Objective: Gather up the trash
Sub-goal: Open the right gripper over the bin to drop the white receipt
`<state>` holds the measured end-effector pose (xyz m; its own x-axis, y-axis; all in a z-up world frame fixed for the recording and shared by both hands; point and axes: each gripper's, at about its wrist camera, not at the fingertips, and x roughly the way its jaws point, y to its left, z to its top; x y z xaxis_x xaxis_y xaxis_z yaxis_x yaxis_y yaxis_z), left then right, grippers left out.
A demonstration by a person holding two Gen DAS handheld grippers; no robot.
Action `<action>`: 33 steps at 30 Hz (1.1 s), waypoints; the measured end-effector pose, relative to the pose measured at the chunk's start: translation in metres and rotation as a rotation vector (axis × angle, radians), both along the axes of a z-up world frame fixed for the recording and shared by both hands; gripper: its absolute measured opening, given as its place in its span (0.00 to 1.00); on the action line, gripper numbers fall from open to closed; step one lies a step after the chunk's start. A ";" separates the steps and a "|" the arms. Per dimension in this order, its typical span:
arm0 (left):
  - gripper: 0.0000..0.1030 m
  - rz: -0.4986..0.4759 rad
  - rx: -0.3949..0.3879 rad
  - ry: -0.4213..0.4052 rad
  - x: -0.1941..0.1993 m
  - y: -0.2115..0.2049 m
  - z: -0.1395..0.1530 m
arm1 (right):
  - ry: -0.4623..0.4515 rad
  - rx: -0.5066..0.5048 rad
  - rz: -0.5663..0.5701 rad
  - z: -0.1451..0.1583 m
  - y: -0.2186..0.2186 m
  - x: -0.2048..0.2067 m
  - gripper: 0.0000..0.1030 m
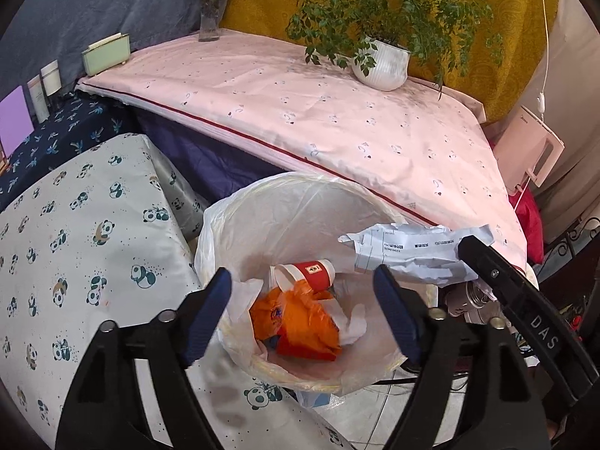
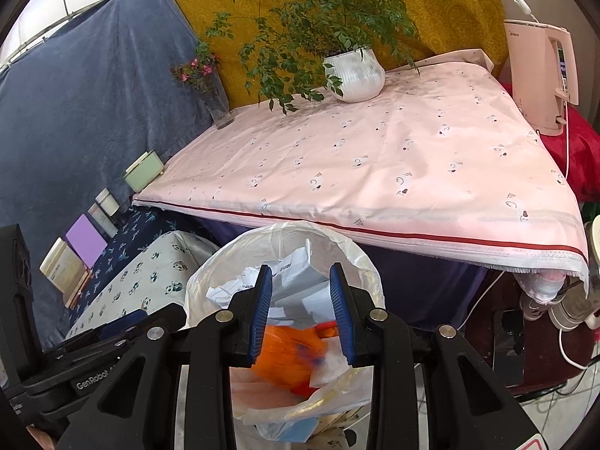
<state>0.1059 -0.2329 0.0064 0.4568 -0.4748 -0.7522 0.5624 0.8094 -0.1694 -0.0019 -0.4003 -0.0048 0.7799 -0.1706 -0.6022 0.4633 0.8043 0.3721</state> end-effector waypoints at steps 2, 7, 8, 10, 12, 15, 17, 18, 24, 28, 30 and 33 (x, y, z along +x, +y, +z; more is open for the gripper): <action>0.77 0.007 0.000 -0.007 0.001 0.001 0.001 | -0.001 0.000 0.001 0.000 -0.001 0.001 0.29; 0.77 0.023 0.009 -0.004 0.004 0.006 -0.001 | 0.001 0.001 0.013 -0.002 0.001 0.005 0.29; 0.77 0.030 0.009 -0.003 0.005 0.009 -0.001 | 0.002 0.002 0.019 -0.002 0.003 0.006 0.29; 0.77 0.041 0.011 0.002 0.006 0.013 -0.003 | 0.003 0.000 0.028 -0.002 0.006 0.009 0.29; 0.77 0.051 0.012 0.003 0.006 0.017 -0.004 | 0.006 -0.002 0.038 -0.002 0.009 0.012 0.29; 0.77 0.066 0.019 0.003 0.007 0.023 -0.005 | 0.009 -0.002 0.051 -0.003 0.013 0.018 0.30; 0.77 0.077 0.022 0.003 0.009 0.027 -0.006 | 0.009 -0.001 0.056 -0.003 0.016 0.021 0.30; 0.77 0.081 0.024 0.003 0.008 0.029 -0.007 | 0.010 -0.001 0.059 -0.003 0.017 0.023 0.30; 0.77 0.108 0.030 -0.001 0.009 0.042 -0.008 | 0.013 0.007 0.075 -0.002 0.025 0.030 0.31; 0.77 0.120 0.031 -0.006 0.008 0.047 -0.007 | 0.022 -0.006 0.087 0.001 0.030 0.031 0.33; 0.77 0.126 0.035 -0.013 0.006 0.050 -0.006 | 0.026 -0.025 0.091 0.003 0.034 0.030 0.36; 0.78 0.131 0.040 -0.019 0.003 0.053 -0.004 | 0.032 -0.042 0.100 0.006 0.038 0.028 0.38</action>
